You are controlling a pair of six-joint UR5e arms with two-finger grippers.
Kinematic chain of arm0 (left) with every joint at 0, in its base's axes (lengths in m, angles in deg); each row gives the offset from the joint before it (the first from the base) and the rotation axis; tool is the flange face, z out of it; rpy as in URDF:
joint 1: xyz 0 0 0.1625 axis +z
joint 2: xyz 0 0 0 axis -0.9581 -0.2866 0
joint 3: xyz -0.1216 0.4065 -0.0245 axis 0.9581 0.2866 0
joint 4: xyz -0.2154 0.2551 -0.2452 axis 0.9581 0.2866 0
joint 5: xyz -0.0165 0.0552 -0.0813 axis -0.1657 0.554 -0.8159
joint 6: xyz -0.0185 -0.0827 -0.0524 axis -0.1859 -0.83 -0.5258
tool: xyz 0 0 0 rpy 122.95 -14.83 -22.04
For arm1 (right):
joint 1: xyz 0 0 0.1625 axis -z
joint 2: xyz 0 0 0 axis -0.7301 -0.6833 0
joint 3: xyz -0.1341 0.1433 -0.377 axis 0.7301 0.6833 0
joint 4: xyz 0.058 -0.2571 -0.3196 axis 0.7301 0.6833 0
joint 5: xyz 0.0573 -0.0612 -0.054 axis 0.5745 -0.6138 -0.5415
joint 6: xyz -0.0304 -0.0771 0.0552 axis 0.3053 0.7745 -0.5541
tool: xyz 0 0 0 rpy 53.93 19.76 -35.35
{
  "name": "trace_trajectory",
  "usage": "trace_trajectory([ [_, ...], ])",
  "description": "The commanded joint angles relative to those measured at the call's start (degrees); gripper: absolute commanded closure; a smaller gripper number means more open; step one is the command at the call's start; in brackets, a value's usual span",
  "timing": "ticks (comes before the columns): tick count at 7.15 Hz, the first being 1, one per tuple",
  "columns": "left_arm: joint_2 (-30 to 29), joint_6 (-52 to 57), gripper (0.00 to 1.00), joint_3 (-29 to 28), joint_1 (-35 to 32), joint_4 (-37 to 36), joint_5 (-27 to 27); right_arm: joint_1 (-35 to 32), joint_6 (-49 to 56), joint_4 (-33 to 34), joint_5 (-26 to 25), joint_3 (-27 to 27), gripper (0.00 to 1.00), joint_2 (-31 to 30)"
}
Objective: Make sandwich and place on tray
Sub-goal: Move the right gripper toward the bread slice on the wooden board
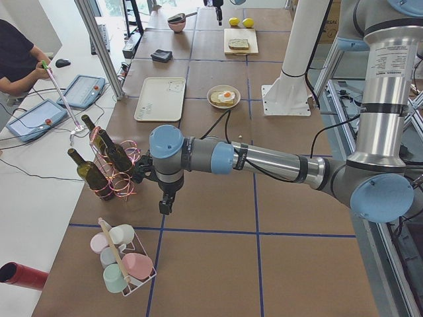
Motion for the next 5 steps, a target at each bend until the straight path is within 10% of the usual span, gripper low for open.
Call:
trace_trajectory([
  [1,0.04,0.00,0.00,-0.03,0.00,0.29,-0.03,6.00,-11.43,-8.65,-1.06,0.56,0.00,-3.65],
  [5,-0.05,0.00,0.00,0.14,0.00,0.38,-0.03,14.55,-17.53,-22.54,-7.99,4.34,0.00,-7.61],
])
